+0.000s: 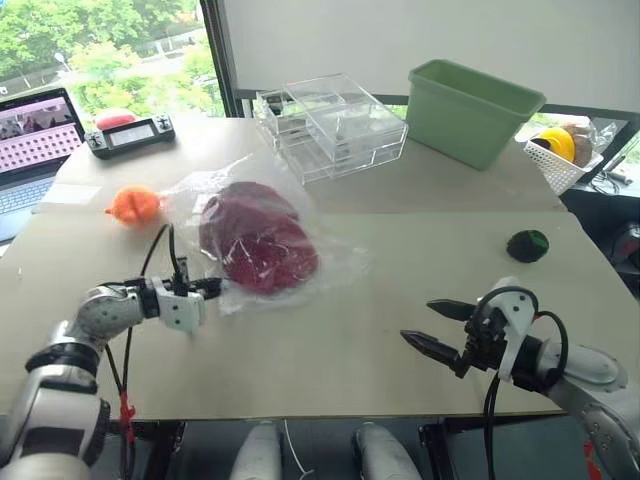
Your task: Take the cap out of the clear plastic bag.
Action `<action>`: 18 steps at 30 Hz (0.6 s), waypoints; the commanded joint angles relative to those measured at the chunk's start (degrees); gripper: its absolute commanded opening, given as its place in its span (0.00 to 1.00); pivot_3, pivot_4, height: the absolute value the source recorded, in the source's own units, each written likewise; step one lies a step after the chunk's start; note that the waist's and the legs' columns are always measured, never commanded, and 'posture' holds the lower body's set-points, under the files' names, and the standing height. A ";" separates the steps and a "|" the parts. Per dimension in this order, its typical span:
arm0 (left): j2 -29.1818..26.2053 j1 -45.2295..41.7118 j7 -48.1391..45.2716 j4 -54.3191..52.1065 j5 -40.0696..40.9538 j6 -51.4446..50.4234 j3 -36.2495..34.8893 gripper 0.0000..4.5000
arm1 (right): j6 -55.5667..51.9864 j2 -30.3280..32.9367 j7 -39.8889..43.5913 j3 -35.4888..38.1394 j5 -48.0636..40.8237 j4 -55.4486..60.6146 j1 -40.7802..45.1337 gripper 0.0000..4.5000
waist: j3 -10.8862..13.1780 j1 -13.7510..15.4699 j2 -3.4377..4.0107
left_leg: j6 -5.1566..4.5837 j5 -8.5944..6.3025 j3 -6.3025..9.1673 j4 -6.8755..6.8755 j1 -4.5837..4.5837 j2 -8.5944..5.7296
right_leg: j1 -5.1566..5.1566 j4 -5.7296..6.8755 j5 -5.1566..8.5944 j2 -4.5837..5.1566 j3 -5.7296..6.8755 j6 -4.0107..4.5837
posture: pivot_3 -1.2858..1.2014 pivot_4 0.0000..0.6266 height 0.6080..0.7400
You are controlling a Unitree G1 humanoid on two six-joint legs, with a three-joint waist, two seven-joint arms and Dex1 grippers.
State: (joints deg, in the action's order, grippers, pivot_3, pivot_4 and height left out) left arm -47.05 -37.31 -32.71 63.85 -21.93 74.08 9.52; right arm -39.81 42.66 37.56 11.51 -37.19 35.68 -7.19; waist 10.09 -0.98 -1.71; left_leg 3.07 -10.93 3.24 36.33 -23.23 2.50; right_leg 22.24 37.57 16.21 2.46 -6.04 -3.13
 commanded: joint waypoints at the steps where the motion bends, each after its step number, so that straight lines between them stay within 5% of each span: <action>1: -2.25 -1.47 13.66 2.69 -9.42 -2.17 2.37 0.01 | 1.42 -0.38 0.51 0.25 -0.04 1.26 0.58 1.00 | -0.01 0.01 0.01 | 0.00 0.00 0.00 0.00 0.02 0.00 | 0.00 0.02 0.00 0.00 0.00 0.00 | 0.52 0.24 0.96; 3: -2.87 -0.97 17.24 3.32 -11.62 -0.89 3.60 0.01 | 1.39 -0.41 0.64 0.41 0.02 1.19 0.60 1.00 | -0.05 0.01 0.08 | 0.00 0.00 -0.01 -0.02 0.05 0.00 | 0.00 0.08 0.00 0.00 0.00 0.00 | 0.52 0.24 0.96; 15: -4.47 2.15 25.64 3.78 -14.39 3.50 7.17 0.93 | 1.46 -0.58 1.33 -0.36 1.22 -0.32 1.97 1.00 | -0.11 -0.15 0.09 | 0.03 0.00 -0.07 -0.03 0.05 0.01 | 0.02 0.09 0.00 0.00 -0.01 0.00 | 0.52 0.24 0.96; 18: -6.92 7.21 28.58 3.05 -14.73 4.15 6.95 1.00 | 1.61 -0.54 1.56 -0.40 1.46 -0.41 1.91 1.00 | -0.16 -0.83 0.11 | 0.03 0.00 -0.10 -0.09 0.08 0.02 | 0.02 0.08 0.00 0.01 -0.02 0.00 | 0.52 0.24 0.96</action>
State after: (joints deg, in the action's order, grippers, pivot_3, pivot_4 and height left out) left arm -52.50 -33.48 -4.48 65.98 -34.41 77.66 14.79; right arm -39.75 42.22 38.72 10.23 -35.89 34.33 -5.48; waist 9.93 -1.81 -1.60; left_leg 3.10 -10.93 3.10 36.18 -23.11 2.53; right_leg 22.27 37.65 16.21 2.47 -6.10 -3.13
